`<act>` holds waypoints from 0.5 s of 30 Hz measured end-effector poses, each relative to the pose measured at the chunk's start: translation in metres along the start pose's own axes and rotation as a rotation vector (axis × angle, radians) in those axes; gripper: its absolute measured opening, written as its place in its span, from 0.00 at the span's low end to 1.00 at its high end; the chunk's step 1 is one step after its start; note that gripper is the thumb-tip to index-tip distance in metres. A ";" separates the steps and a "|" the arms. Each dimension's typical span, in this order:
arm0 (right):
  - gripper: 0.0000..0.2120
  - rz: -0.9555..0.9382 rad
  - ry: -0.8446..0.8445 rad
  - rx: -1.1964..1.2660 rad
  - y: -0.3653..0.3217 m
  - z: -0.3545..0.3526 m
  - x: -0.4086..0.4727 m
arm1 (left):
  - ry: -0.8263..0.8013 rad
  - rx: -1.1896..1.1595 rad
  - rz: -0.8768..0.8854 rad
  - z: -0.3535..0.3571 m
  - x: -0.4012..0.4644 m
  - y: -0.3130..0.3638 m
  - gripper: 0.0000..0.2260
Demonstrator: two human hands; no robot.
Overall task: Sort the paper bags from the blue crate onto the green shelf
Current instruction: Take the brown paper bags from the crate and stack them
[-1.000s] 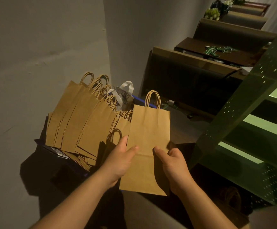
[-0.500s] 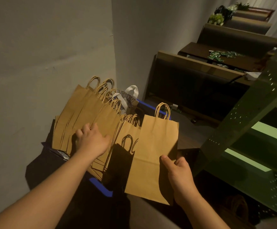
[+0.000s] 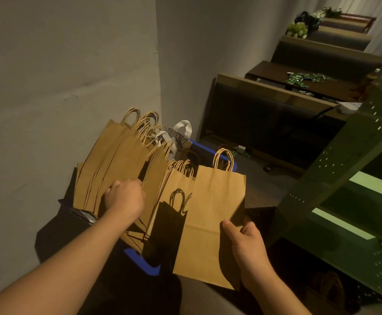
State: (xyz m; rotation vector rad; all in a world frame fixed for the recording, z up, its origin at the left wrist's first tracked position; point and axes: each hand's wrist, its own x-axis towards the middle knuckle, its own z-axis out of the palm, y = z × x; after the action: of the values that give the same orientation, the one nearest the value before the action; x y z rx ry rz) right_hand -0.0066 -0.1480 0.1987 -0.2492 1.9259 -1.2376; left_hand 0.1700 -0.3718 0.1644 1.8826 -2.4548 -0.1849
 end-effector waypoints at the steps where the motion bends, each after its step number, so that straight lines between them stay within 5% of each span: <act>1: 0.14 -0.002 0.001 -0.004 0.001 0.000 0.000 | 0.017 0.043 -0.002 -0.002 -0.001 -0.001 0.14; 5: 0.14 0.009 0.006 0.002 0.001 0.001 0.000 | 0.041 0.089 -0.041 -0.006 0.001 -0.005 0.12; 9: 0.14 0.025 -0.005 -0.005 0.000 0.005 -0.002 | -0.084 -0.151 -0.065 -0.001 0.001 -0.011 0.09; 15: 0.16 0.032 -0.013 0.016 -0.001 0.008 -0.005 | -0.174 -0.307 -0.090 0.012 -0.007 -0.011 0.21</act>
State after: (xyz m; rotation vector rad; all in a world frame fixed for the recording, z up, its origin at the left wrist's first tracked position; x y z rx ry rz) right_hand 0.0023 -0.1507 0.2005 -0.2163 1.9013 -1.2270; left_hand 0.1815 -0.3669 0.1518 1.9103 -2.2773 -0.7128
